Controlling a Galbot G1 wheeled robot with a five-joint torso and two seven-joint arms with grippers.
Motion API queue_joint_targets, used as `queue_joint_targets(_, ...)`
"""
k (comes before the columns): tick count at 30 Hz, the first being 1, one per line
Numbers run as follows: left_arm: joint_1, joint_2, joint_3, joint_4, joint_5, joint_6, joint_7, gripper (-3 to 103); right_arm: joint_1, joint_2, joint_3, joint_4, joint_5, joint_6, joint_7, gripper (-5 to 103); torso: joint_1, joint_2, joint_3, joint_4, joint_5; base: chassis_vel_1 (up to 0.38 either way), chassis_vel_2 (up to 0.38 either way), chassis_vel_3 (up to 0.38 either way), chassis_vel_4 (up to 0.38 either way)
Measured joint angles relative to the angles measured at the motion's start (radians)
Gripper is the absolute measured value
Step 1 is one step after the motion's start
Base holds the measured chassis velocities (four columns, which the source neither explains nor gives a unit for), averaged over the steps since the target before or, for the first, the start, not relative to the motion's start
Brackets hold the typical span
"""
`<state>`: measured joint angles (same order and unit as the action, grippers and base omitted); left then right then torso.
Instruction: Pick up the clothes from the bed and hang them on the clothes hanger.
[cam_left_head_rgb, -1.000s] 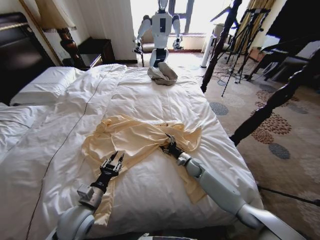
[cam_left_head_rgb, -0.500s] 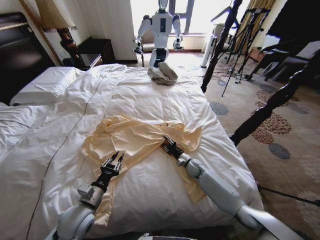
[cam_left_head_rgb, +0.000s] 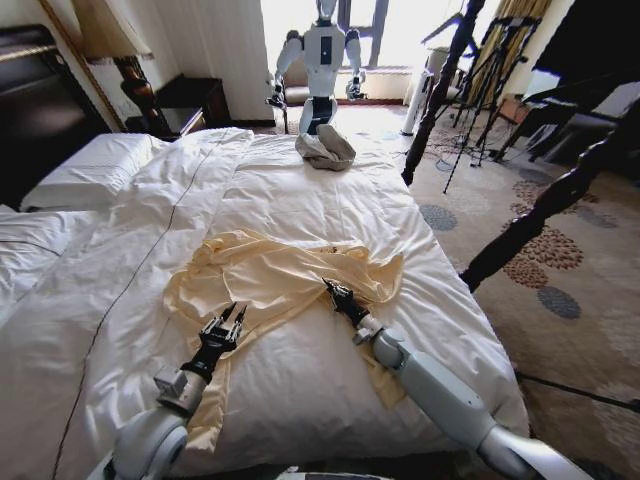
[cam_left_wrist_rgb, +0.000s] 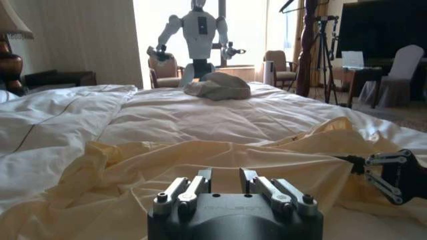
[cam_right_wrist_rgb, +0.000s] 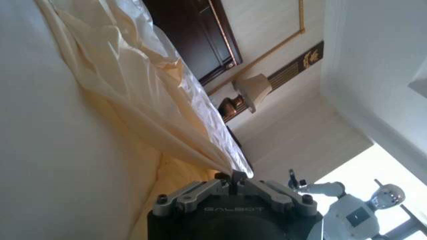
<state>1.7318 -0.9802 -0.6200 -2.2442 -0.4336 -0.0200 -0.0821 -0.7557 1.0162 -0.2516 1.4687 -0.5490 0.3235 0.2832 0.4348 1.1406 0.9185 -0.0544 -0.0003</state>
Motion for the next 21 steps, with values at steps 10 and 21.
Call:
queue_joint_targets(10,0.010,0.002,-0.005,-0.009,0.003,0.000,0.000,30,-0.172,-0.252,0.020,0.355,0.316,-0.086,-0.149,0,0.000,0.000,0.000,-0.0001,0.0001,0.000,0.000,0.000,0.000)
queue_joint_targets(21,0.016,0.001,-0.011,-0.024,0.006,0.000,0.001,30,-0.353,-0.415,0.117,0.639,0.560,-0.149,-0.323,0,0.000,0.000,0.000,0.0000,0.0001,0.000,0.000,0.000,0.000)
